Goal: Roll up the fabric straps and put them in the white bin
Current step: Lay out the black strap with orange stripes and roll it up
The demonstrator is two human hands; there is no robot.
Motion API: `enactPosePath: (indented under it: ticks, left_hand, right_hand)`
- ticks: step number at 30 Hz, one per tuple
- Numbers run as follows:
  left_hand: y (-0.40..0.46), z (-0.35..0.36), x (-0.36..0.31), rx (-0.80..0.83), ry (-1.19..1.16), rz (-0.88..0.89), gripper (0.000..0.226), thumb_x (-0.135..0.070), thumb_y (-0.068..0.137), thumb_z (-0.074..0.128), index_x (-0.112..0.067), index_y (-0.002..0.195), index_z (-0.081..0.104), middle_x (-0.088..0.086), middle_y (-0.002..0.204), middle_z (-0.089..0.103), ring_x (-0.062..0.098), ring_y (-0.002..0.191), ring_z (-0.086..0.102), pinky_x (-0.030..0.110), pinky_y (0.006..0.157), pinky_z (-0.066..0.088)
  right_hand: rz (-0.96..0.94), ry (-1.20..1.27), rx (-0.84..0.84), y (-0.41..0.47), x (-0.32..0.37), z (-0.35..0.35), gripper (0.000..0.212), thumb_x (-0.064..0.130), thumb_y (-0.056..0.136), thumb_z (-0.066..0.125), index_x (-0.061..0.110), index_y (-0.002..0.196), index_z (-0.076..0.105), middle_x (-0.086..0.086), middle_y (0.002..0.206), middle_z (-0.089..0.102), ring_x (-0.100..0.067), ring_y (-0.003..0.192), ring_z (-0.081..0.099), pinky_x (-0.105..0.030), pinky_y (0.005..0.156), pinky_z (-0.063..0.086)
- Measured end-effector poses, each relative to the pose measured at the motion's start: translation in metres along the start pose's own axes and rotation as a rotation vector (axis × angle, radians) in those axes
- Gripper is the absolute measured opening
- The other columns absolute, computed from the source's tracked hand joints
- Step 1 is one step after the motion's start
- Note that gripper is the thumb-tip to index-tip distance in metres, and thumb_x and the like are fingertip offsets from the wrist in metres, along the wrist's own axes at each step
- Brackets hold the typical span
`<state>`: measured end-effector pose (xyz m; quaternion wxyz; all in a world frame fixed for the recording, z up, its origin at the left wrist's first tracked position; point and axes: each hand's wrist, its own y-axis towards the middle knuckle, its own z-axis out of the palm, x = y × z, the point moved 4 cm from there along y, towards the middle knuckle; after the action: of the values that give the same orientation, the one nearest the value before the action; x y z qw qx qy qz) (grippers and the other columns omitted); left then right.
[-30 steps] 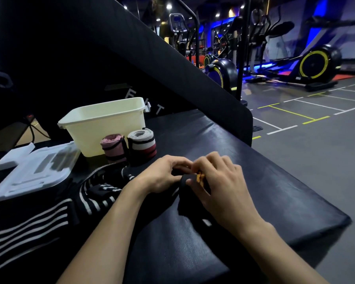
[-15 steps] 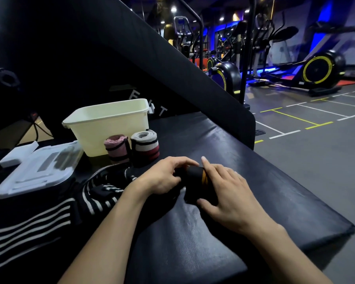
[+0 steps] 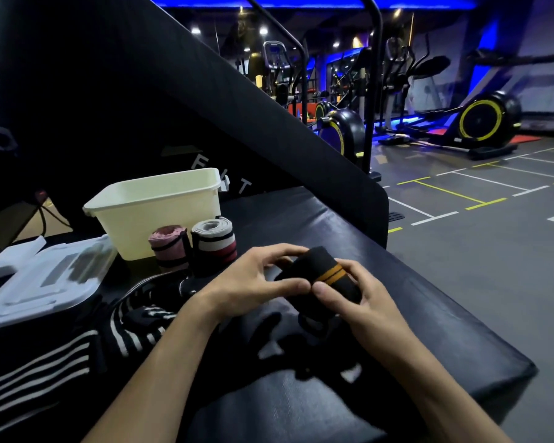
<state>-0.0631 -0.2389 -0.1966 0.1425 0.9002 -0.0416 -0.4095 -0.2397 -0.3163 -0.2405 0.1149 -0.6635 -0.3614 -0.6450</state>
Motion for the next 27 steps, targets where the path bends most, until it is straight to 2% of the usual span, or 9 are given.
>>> enactPosePath:
  ticks: [3, 6, 8, 10, 15, 18, 22, 24, 27]
  left_hand:
    - [0.002, 0.004, -0.016, -0.153, -0.057, 0.049, 0.042, -0.050, 0.079, 0.078, -0.035, 0.118, 0.070, 0.001, 0.092, 0.072, 0.012, 0.090, 0.069, 0.027, 0.090, 0.052]
    - [0.002, 0.016, -0.032, -0.225, -0.152, 0.111, 0.036, -0.047, 0.075, 0.082, -0.031, 0.107, 0.074, 0.003, 0.084, 0.073, 0.015, 0.079, 0.068, 0.031, 0.079, 0.054]
    - [0.004, 0.026, -0.037, -0.228, -0.221, 0.135, 0.034, -0.040, 0.076, 0.084, -0.027, 0.106, 0.075, 0.006, 0.089, 0.076, 0.028, 0.084, 0.072, 0.041, 0.081, 0.057]
    - [0.006, 0.033, -0.039, -0.234, -0.262, 0.126, 0.033, -0.034, 0.077, 0.086, -0.026, 0.107, 0.076, 0.010, 0.093, 0.076, 0.033, 0.089, 0.073, 0.045, 0.084, 0.058]
    - [0.007, 0.035, -0.039, -0.133, -0.359, 0.102, 0.037, -0.015, 0.087, 0.079, -0.019, 0.123, 0.071, 0.012, 0.111, 0.076, 0.019, 0.104, 0.072, 0.029, 0.090, 0.056]
    - [0.007, 0.033, -0.038, -0.121, -0.382, 0.095, 0.035, -0.013, 0.086, 0.079, -0.023, 0.119, 0.074, 0.018, 0.109, 0.073, 0.020, 0.098, 0.072, 0.027, 0.084, 0.056]
    - [0.006, 0.034, -0.035, -0.072, -0.352, 0.040, 0.051, -0.041, 0.074, 0.089, -0.029, 0.121, 0.073, 0.009, 0.107, 0.071, 0.011, 0.092, 0.066, 0.023, 0.080, 0.051]
    - [0.005, 0.036, -0.033, -0.020, -0.361, 0.014, 0.068, -0.057, 0.068, 0.088, -0.028, 0.126, 0.070, 0.004, 0.112, 0.073, 0.014, 0.096, 0.065, 0.027, 0.084, 0.052]
    - [0.003, 0.043, -0.034, 0.048, -0.457, 0.022, 0.077, -0.054, 0.069, 0.088, -0.013, 0.131, 0.066, 0.018, 0.117, 0.072, 0.027, 0.106, 0.067, 0.039, 0.090, 0.054]
  right_hand:
    - [0.092, 0.344, 0.047, -0.005, 0.002, -0.003, 0.046, 0.034, 0.078, 0.076, 0.006, 0.113, 0.065, -0.011, 0.097, 0.075, -0.026, 0.092, 0.073, -0.039, 0.080, 0.058]
    - [0.138, 0.550, 0.078, -0.011, 0.005, -0.006, 0.052, 0.028, 0.072, 0.076, -0.001, 0.112, 0.062, -0.015, 0.094, 0.072, -0.027, 0.087, 0.072, -0.033, 0.070, 0.057]
    - [0.149, 0.559, 0.049, -0.014, 0.004, -0.009, 0.063, 0.033, 0.068, 0.075, -0.002, 0.118, 0.060, -0.024, 0.100, 0.071, -0.032, 0.092, 0.071, -0.036, 0.070, 0.057]
    - [0.155, 0.535, 0.020, -0.017, 0.005, -0.012, 0.059, 0.030, 0.072, 0.074, 0.000, 0.121, 0.060, -0.026, 0.105, 0.071, -0.032, 0.092, 0.071, -0.034, 0.068, 0.057]
    - [0.212, 0.626, 0.019, -0.021, 0.008, -0.018, 0.048, 0.026, 0.083, 0.067, 0.000, 0.124, 0.063, -0.020, 0.109, 0.073, -0.028, 0.093, 0.071, -0.033, 0.073, 0.057]
    - [0.243, 0.677, 0.042, -0.024, 0.009, -0.019, 0.042, 0.029, 0.083, 0.067, 0.002, 0.114, 0.069, -0.018, 0.104, 0.075, -0.024, 0.085, 0.070, -0.030, 0.072, 0.055]
    - [0.336, 0.783, 0.111, -0.026, 0.006, -0.019, 0.061, 0.042, 0.060, 0.083, 0.001, 0.106, 0.074, -0.018, 0.095, 0.068, -0.025, 0.077, 0.063, -0.037, 0.072, 0.046]
    - [0.393, 0.810, 0.196, -0.027, 0.004, -0.018, 0.067, 0.042, 0.062, 0.076, -0.002, 0.112, 0.074, -0.021, 0.102, 0.066, -0.029, 0.084, 0.061, -0.040, 0.076, 0.044]
    - [0.425, 0.834, 0.310, -0.030, 0.007, -0.016, 0.069, 0.044, 0.059, 0.080, 0.002, 0.114, 0.075, -0.021, 0.100, 0.065, -0.030, 0.087, 0.059, -0.041, 0.075, 0.048]
